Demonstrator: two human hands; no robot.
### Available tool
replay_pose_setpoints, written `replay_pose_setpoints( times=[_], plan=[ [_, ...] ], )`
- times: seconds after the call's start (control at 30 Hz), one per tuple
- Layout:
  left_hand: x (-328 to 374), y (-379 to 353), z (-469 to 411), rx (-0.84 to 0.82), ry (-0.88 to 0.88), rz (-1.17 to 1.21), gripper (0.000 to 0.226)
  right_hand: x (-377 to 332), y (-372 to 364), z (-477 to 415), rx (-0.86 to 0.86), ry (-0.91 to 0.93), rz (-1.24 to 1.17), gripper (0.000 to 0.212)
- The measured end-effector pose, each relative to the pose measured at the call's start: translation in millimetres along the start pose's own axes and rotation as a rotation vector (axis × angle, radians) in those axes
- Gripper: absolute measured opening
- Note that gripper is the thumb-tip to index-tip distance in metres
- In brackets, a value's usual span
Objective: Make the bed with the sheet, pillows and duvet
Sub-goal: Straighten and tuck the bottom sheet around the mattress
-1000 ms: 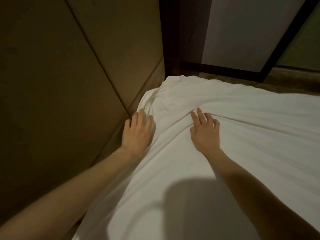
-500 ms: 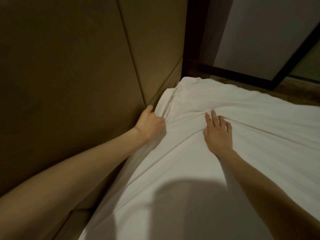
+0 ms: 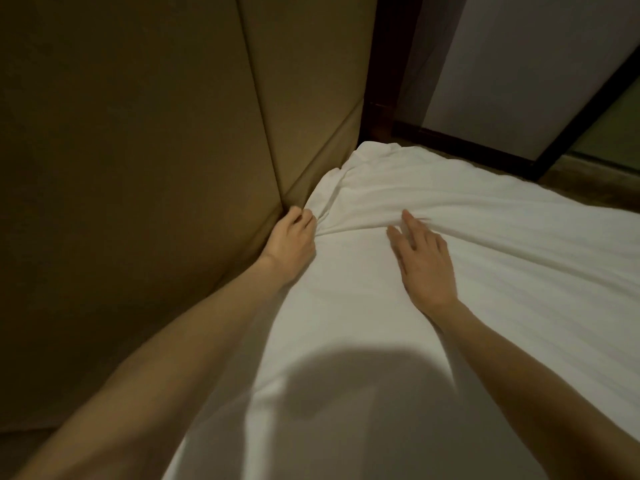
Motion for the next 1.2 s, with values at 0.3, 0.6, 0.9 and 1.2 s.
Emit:
replay_pose_setpoints(
  times=[0.3, 0.6, 0.9, 1.2],
  plan=[
    [21, -20, 8, 0.250, 0.248, 0.156, 0.042, -62, -2, -8, -0.312, 0.366, -0.218, 0.065],
    [70, -26, 132, 0.466, 0.380, 0.506, 0.041, -76, -13, -34, -0.434, 0.187, -0.053, 0.055],
    [104, -33, 227, 0.145, 0.780, 0.810, 0.049, -126, 12, -25, -0.378, 0.388, 0.033, 0.056],
    [90, -39, 202, 0.007, 0.849, 1.003, 0.068, -159, 16, 1, -0.414, 0.836, -0.036, 0.062]
  ],
)
Point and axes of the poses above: each hand's wrist, its own z-axis away from the middle knuckle, its own y-axis out of the back of the hand, x = y × z, the point moved 3 cm from there along -z, towards the middle knuckle
